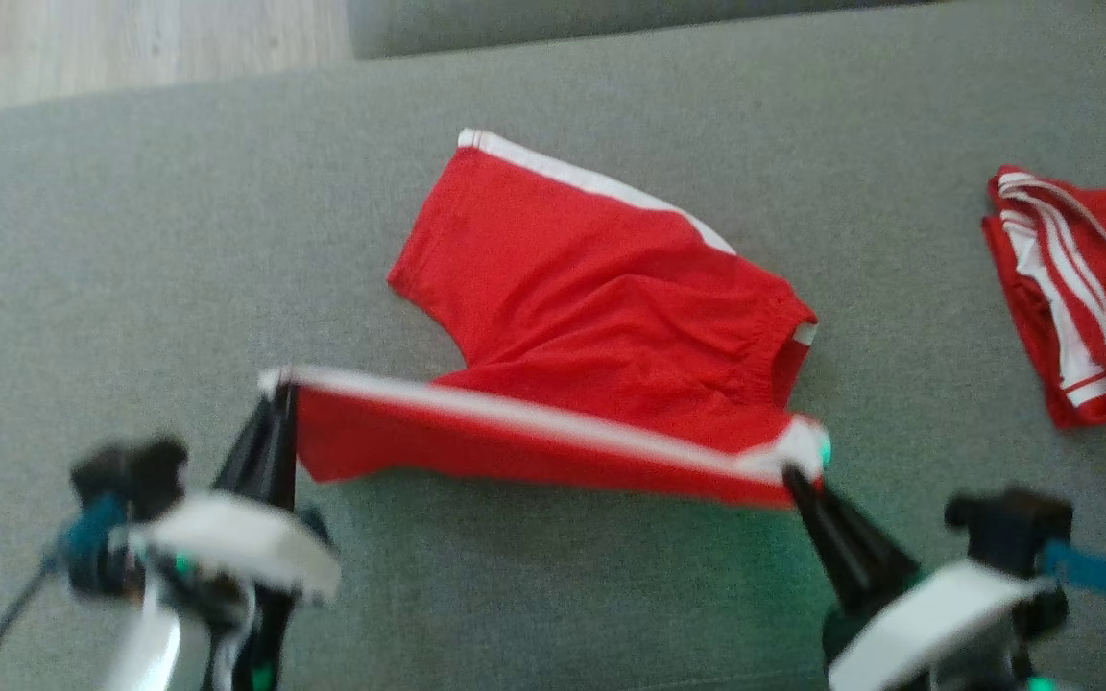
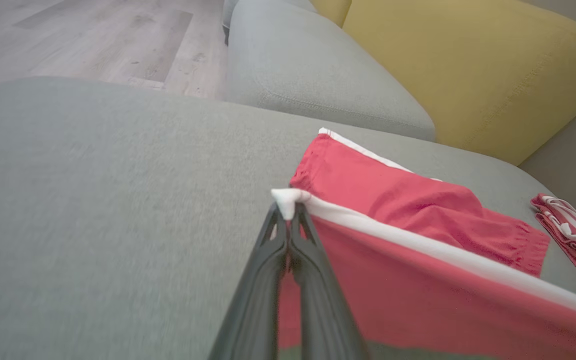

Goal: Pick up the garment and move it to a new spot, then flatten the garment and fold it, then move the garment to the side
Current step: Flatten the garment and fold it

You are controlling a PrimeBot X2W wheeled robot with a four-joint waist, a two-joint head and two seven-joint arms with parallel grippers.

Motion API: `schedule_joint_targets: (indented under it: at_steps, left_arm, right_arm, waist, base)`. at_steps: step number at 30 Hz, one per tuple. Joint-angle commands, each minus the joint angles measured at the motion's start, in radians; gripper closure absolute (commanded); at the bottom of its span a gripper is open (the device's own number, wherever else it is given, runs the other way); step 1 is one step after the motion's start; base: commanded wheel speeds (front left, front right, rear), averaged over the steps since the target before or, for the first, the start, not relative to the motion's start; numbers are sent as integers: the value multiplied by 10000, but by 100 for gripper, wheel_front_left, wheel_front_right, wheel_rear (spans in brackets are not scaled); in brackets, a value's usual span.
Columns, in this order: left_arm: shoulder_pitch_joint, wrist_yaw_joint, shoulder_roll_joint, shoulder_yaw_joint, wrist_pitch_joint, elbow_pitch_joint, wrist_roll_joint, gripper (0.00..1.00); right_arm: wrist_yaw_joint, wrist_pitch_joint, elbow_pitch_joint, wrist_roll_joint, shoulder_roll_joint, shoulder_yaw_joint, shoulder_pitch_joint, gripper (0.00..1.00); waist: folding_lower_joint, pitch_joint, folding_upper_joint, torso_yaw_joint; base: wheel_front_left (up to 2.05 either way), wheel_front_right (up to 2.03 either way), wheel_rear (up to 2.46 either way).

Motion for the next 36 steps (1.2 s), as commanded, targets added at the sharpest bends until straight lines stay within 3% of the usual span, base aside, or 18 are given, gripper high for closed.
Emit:
schedule_joint_targets:
  at_steps: [1,8,12,17,24,25,26,27,28,32,36]
  left_arm:
    - [-1329,-193,250,399,121,99,-91,100]
    - [-5458,-1772,520,-420,1180,3094,-173,100]
    - [-7329,-2400,551,-854,1520,4782,-2,100]
    - [-9172,-2796,491,-1351,1480,6774,182,100]
    - [-10785,-2975,389,-1903,1109,9146,141,100]
    - [-10933,-2984,372,-1972,976,9402,112,100]
    - [-11069,-2991,344,-2035,855,9647,65,78]
    - [-11170,-2996,291,-2088,779,9895,-17,5]
    - [-11249,-2999,220,-2166,699,10082,-118,0]
    - [-11412,-3003,135,-2607,363,10465,-498,0]
    - [-11426,-2990,167,-2679,-652,10674,-553,0]
  right_arm:
    - [-25,-124,-123,45,-96,118,-1057,100]
    - [-25,-480,1814,809,-93,108,-4032,100]
    - [-25,-672,2838,1193,-92,-29,-5181,100]
    - [-25,-1135,3890,1783,-92,170,-6284,100]
    - [-25,-1859,5133,2480,-92,829,-7372,100]
    - [-25,-1965,5284,2542,-92,936,-7484,92]
    - [-25,-2098,5380,2659,-92,1050,-7581,60]
    - [-25,-2247,5464,2748,-92,1147,-7662,0]
    - [-25,-2360,5546,2722,-92,1261,-7742,0]
    - [-25,-3094,5601,2185,-92,1495,-7848,0]
    - [-25,-3645,5420,1492,-96,1329,-7572,0]
  waist:
    - [1,470,0,13]
    - [1,1775,0,-235]
    - [1,2207,0,-529]
    - [1,2582,0,-1062]
    - [1,2849,0,-1645]
    - [1,2860,0,-1687]
    - [1,2887,0,-1716]
    - [1,2904,0,-1737]
    - [1,2916,0,-1752]
    - [1,2932,0,-1733]
    - [1,2848,0,-1531]
  base:
    - [0,0,0]
    - [0,0,0]
    - [0,0,0]
    - [0,0,0]
    - [0,0,0]
    - [0,0,0]
    - [0,0,0]
    - [0,0,0]
    - [0,0,0]
    - [0,0,0]
    - [0,0,0]
